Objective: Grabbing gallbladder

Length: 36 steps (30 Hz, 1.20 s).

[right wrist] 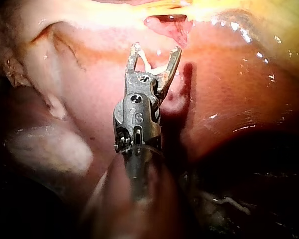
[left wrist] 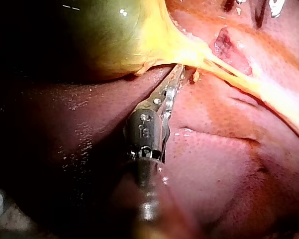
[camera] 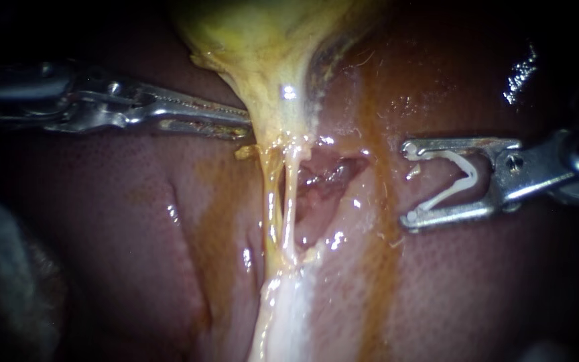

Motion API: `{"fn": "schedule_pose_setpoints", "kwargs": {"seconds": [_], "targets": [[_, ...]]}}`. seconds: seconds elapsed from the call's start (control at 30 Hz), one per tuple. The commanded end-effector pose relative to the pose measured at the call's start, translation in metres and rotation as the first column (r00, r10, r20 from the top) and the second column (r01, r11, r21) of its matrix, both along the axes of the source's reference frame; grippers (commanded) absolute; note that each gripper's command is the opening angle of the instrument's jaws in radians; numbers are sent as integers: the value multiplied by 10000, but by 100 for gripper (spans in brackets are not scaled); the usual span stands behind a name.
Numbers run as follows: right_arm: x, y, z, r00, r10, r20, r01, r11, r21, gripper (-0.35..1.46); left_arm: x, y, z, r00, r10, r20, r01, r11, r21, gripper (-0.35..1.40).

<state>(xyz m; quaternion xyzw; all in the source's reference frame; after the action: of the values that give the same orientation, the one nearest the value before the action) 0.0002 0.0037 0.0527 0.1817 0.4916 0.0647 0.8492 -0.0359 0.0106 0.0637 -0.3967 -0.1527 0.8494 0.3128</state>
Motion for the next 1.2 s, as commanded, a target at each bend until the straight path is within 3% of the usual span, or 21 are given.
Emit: {"fn": "schedule_pose_setpoints", "kwargs": {"seconds": [0.03, 0.17, 0.27, 0.63, 0.83, 1.2], "targets": [[0, 0, 0, 10000, -4, -3, 4, 10000, -1, 50, 0, 0, 0, 10000, 6, 5, -6, 10000, 5, -35], [0, 0, 0, 10000, -4, -3, 4, 10000, -1, 50, 2, 2, -2, 10000, -23, 14, 23, 10000, 69, -30], [0, 0, 0, 10000, -4, -3, 4, 10000, -1, 50, 4, 5, -7, 9997, 237, 53, -236, 9996, -156, 9], [0, 0, 0, 10000, -4, -3, 4, 10000, -1, 50, 34, 20, -36, 9943, 1037, 250, -1019, 9927, -647, 63], [0, 0, 0, 10000, -4, -3, 4, 10000, -1, 50, 32, 16, -41, 9925, 1139, 434, -1115, 9923, -548, 63], [0, 0, 0, 10000, -4, -3, 4, 10000, -3, 50, -8, -6, -36, 9884, 1287, 805, -1260, 9913, -383, 49]]}}
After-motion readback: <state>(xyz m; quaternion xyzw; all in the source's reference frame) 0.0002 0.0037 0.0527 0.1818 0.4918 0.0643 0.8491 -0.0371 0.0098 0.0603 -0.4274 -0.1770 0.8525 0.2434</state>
